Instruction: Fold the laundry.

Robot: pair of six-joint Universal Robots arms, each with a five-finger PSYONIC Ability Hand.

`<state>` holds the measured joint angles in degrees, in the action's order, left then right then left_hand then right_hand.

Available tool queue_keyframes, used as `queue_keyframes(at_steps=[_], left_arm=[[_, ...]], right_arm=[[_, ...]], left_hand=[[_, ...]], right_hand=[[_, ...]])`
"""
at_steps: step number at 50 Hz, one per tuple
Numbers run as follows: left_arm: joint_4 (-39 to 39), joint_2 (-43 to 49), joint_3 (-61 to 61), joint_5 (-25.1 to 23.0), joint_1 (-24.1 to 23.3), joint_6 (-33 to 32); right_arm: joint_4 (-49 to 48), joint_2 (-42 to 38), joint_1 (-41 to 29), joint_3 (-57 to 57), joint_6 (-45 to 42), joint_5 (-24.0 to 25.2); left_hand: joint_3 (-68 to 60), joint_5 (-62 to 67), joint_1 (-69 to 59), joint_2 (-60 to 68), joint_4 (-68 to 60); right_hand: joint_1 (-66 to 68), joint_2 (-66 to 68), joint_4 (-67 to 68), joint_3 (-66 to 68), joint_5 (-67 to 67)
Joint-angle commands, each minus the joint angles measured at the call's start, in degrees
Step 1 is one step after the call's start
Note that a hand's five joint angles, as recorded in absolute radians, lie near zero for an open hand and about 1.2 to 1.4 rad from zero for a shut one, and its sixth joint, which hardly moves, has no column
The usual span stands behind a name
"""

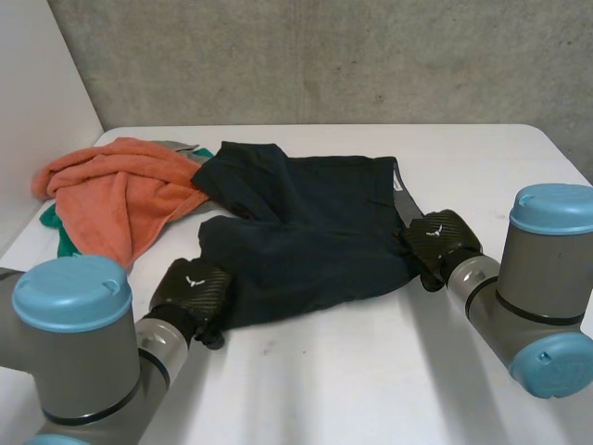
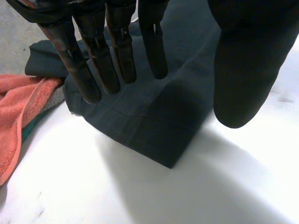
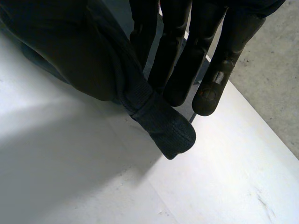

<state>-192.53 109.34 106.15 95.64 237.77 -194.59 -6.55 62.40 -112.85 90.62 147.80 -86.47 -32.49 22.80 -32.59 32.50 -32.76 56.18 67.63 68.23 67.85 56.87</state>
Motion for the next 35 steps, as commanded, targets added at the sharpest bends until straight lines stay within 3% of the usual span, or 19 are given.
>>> queue_keyframes(at_steps=[1, 7, 11, 18, 24, 28, 31, 32, 33, 34, 35], left_arm=[[-6.4, 3.5, -0.7, 0.2, 0.4, -0.9], [-7.1, 5.9, -2.2, 0.1, 0.3, -1.1], [-6.5, 7.6, -3.7, 0.1, 0.0, -2.2], [-4.2, 4.8, -3.7, 0.3, -0.7, -9.8], [5.9, -7.5, -1.7, 0.6, -1.2, -19.1], [14.3, -13.3, -0.5, 0.4, -2.7, -21.4], [15.3, -15.1, 0.3, 0.1, -3.1, -20.9], [14.5, -15.1, 0.4, 0.1, -2.9, -20.6], [13.5, -14.9, 0.5, 0.1, -2.8, -20.0], [11.1, -14.5, 0.6, 0.2, -2.5, -18.0], [9.8, -14.0, 0.8, 0.3, -2.4, -16.9]], right_arm=[[0.0, 0.0, 0.0, 0.4, -0.1, 0.2], [0.0, 0.0, 0.0, 0.8, -0.1, 0.1], [0.0, 0.1, 0.0, 0.9, -0.1, -0.1], [0.5, 2.9, 0.2, 1.4, -0.8, 0.0], [7.9, 7.1, 0.3, 1.0, -4.4, 0.9], [15.6, 10.3, 0.4, 0.7, -11.1, 2.3], [18.3, 11.4, 0.9, 0.5, -14.0, 2.4], [18.2, 11.5, 1.0, 0.5, -14.0, 2.4], [17.7, 11.5, 0.8, 0.5, -13.3, 2.4], [17.4, 11.5, 0.8, 0.5, -12.8, 2.2], [16.9, 11.5, 0.8, 0.5, -12.2, 2.1]], left_hand=[[-8.8, 8.5, -8.7, 8.8, -8.6], [-25.0, 24.7, -24.9, 25.0, -24.7], [-46.8, 46.5, -46.7, 46.8, -46.5], [-47.5, 47.2, -47.4, 47.5, -47.2], [-47.5, 47.2, -47.4, 47.5, -47.2], [-47.5, 47.2, -47.4, 47.5, -47.2], [-47.5, 47.2, -47.4, 47.5, -47.2], [-46.0, 45.7, -45.9, 46.0, -45.8], [-31.0, 30.7, -30.9, 31.0, -30.8], [2.4, -2.7, 2.5, -2.4, 2.7], [15.9, -16.2, 16.0, -15.9, 16.2]], right_hand=[[23.8, 12.4, 11.8, 12.2, 13.1], [23.8, 12.4, 11.8, 12.2, 13.1], [23.8, 12.4, 11.8, 12.2, 13.1], [23.8, 12.4, 11.8, 12.2, 13.1], [23.8, 12.4, 11.8, 12.2, 13.1], [23.8, 12.4, 11.8, 12.2, 13.1], [23.8, 12.4, 11.8, 12.2, 13.1], [23.8, 12.4, 11.8, 12.2, 13.1], [23.8, 12.4, 11.8, 12.2, 13.1], [23.8, 12.4, 11.8, 12.2, 13.1], [23.8, 12.4, 11.8, 12.2, 13.1]])
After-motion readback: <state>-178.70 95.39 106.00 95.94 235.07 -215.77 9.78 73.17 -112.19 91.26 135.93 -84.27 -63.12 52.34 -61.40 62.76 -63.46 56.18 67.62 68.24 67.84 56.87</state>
